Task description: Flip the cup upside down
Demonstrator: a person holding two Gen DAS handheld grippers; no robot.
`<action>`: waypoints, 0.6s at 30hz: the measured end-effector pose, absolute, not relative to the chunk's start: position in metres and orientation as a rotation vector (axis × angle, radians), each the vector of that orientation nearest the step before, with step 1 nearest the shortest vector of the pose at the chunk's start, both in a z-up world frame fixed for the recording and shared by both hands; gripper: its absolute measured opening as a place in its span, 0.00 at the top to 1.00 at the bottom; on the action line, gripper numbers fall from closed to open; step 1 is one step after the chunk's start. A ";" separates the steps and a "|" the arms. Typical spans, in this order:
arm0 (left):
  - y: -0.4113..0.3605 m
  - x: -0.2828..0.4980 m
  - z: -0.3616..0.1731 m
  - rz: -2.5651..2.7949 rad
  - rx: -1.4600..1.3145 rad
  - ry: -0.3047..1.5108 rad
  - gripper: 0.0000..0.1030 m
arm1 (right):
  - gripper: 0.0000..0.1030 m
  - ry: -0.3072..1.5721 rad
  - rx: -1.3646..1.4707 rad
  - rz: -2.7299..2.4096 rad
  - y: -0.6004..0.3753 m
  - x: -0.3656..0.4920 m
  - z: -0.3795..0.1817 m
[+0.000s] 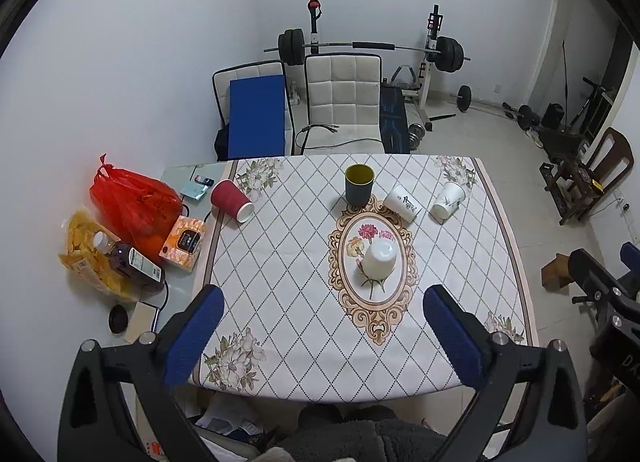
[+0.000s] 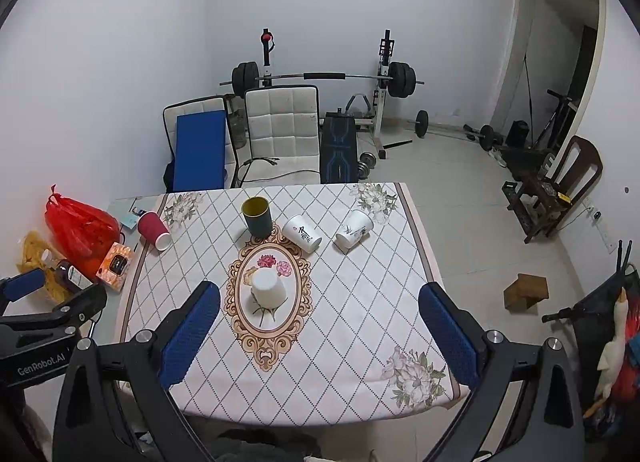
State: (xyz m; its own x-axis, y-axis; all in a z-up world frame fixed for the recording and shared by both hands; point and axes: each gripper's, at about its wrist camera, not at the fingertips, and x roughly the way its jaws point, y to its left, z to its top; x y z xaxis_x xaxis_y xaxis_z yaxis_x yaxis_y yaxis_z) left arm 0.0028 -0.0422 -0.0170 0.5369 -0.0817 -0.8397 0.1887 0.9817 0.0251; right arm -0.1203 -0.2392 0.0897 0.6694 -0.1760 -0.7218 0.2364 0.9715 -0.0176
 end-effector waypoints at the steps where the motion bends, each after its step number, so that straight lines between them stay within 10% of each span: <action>1: -0.042 0.002 -0.017 -0.163 0.119 0.990 0.01 | 0.02 0.804 0.077 -0.234 -0.239 -0.120 0.090; 18: -0.039 0.002 -0.014 -0.163 0.117 0.981 0.01 | 0.01 0.809 0.080 -0.217 -0.243 -0.115 0.091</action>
State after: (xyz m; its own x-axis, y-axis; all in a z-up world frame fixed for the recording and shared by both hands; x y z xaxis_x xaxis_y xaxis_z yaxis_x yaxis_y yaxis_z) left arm 0.0021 -0.0392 -0.0138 0.5458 -0.0840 -0.8337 0.1899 0.9815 0.0254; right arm -0.1146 -0.2425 0.0909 0.6693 -0.1619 -0.7251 0.2230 0.9748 -0.0119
